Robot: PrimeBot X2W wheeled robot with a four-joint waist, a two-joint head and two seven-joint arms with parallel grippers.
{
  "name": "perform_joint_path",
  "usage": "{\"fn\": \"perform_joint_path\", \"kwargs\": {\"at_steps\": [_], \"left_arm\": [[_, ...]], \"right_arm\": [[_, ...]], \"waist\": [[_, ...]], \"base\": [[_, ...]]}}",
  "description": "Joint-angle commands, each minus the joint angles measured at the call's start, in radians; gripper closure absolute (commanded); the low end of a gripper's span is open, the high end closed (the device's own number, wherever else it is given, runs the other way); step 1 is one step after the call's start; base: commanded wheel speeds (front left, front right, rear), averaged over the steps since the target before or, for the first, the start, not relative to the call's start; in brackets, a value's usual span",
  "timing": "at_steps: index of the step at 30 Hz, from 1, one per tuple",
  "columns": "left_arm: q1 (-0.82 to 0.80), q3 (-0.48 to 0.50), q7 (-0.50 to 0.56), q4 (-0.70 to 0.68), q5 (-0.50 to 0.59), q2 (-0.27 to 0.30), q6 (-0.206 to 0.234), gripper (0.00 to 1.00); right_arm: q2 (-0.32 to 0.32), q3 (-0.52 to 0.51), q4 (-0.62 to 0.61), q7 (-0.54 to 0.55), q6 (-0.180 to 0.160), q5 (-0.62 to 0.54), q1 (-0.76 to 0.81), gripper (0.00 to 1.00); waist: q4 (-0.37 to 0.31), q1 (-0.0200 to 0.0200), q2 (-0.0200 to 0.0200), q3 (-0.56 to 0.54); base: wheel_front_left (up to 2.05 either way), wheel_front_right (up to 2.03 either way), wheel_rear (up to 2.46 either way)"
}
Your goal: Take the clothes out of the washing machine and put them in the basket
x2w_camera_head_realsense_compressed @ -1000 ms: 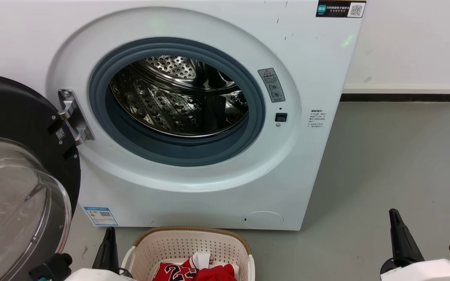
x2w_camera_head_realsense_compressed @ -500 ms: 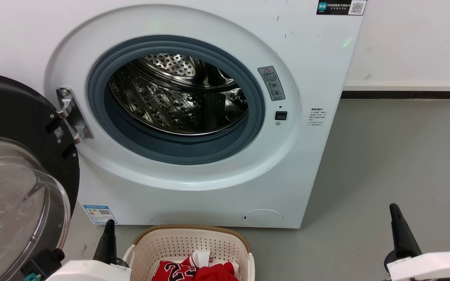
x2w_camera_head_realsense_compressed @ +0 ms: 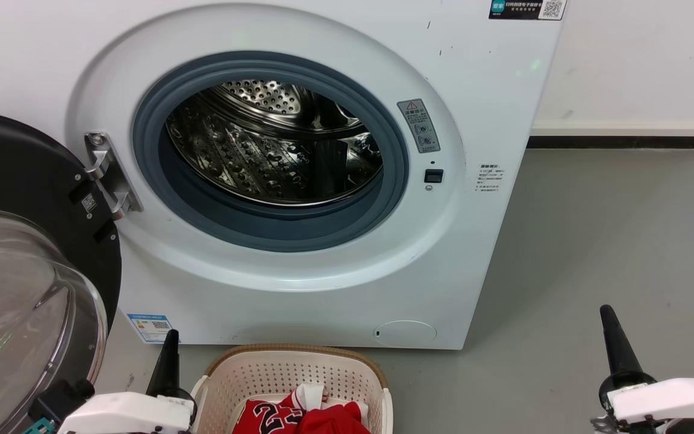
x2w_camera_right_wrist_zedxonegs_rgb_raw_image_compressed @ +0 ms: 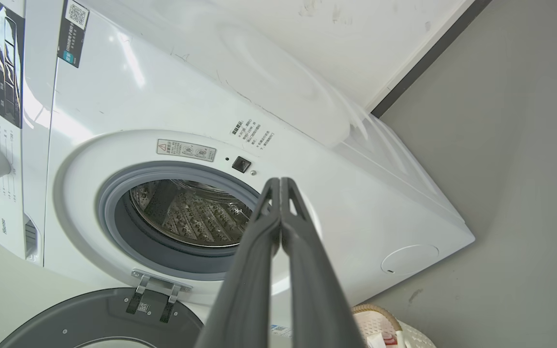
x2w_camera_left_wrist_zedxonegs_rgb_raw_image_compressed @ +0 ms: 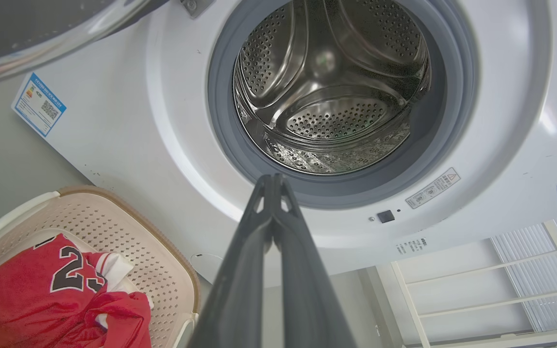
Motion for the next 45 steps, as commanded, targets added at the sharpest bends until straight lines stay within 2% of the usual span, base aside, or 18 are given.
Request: {"fn": "perform_joint_path", "kwargs": {"at_steps": [1,20,45], "left_arm": [[-0.030,0.005,0.007,-0.006,-0.029,0.001,-0.007,1.00],[-0.071,0.021,0.066,0.013,-0.270,-0.001,-0.025,1.00],[-0.106,0.036,0.118,0.030,-0.485,-0.003,-0.042,1.00]], "right_arm": [[-0.008,-0.003,-0.003,0.007,0.000,0.033,-0.032,1.00],[-0.007,-0.015,0.027,0.066,0.000,0.275,-0.074,1.00],[-0.003,-0.028,0.055,0.122,0.000,0.488,-0.112,1.00]], "waist": [[0.000,0.0000,-0.0001,0.001],[-0.001,0.0000,-0.0001,0.015],[-0.003,-0.0001,-0.0001,0.030]], "base": [[0.00,0.00,0.00],[0.00,0.00,0.00],[0.00,0.00,0.00]]}}
